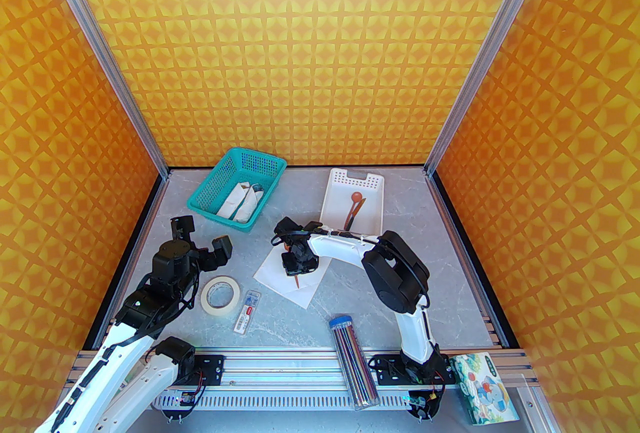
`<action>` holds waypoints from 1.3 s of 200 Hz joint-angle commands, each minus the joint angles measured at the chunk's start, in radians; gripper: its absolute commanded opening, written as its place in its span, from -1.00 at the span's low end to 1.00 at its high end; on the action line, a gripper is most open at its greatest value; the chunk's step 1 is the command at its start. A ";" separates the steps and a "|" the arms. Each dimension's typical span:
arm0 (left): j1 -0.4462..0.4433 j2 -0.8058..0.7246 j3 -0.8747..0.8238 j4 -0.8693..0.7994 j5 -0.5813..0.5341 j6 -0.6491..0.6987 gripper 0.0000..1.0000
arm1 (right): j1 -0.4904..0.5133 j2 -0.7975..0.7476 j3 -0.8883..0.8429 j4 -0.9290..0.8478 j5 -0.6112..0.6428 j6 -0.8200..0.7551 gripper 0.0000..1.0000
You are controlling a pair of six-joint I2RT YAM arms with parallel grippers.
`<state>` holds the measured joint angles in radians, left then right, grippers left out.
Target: Place the utensils on the paper napkin and roll it up
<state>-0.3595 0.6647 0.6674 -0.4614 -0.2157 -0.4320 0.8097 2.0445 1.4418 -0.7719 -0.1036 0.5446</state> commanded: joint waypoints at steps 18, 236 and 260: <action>0.008 -0.006 -0.004 -0.030 -0.015 0.009 0.98 | 0.006 0.026 0.010 -0.010 0.013 -0.012 -0.64; 0.010 -0.099 0.099 -0.044 -0.015 0.036 0.98 | -0.027 -0.296 0.087 -0.151 0.226 -0.140 -0.18; 0.010 -0.128 0.118 -0.035 -0.013 0.087 0.98 | -0.077 -0.359 0.095 -0.172 0.242 -0.168 -0.12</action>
<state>-0.3588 0.5697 0.7395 -0.5091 -0.2157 -0.4103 0.7815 1.7584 1.5082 -0.8875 0.0723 0.4278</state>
